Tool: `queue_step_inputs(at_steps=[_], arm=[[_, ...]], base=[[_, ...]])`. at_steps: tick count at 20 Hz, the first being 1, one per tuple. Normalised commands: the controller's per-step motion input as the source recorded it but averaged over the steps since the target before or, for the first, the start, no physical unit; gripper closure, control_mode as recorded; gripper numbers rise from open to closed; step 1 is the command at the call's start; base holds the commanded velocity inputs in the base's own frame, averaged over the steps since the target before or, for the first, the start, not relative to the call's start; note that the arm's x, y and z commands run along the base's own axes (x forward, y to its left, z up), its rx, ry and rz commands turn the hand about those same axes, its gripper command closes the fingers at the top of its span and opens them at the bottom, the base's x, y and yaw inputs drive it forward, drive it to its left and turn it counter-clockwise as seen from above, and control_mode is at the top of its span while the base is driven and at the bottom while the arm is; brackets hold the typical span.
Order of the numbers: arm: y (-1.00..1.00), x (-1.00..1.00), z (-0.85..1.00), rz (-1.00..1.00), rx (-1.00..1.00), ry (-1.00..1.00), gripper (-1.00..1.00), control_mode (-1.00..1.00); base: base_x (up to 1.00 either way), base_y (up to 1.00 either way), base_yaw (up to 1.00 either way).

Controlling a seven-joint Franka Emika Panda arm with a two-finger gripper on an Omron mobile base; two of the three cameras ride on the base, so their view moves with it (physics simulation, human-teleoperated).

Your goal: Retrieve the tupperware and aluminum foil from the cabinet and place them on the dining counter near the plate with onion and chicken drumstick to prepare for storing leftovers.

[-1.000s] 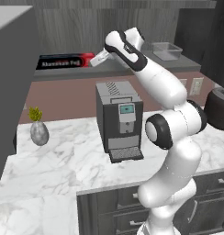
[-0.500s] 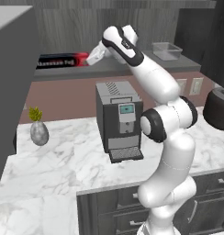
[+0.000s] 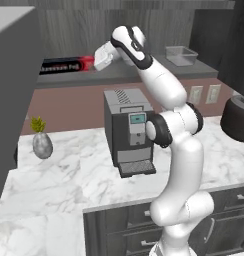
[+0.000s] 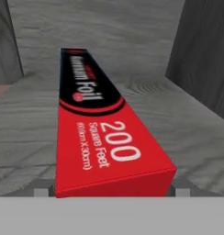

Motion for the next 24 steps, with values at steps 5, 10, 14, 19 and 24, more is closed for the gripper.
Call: queue_step_inputs(at_steps=[5, 10, 14, 19, 24], arm=[[0.34, 0.19, -0.1, 0.06, -0.04, 0.0, 1.0, -1.0], [0.0, -0.12, -0.02, 0.0, 0.0, 0.0, 1.0, -1.0], [0.0, -0.87, -0.32, -0.11, 0.0, -0.08, 1.0, -1.0], [0.0, -1.0, -0.86, -0.16, 0.0, -0.31, 1.0, -1.0], [0.0, -1.0, -1.0, -0.12, 0.02, -0.48, 1.0, -1.0]], base=[[0.0, 0.0, 0.0], [0.0, 0.0, 0.0], [0.0, 0.0, 0.0], [0.0, 0.0, 0.0], [0.0, 0.0, 0.0]])
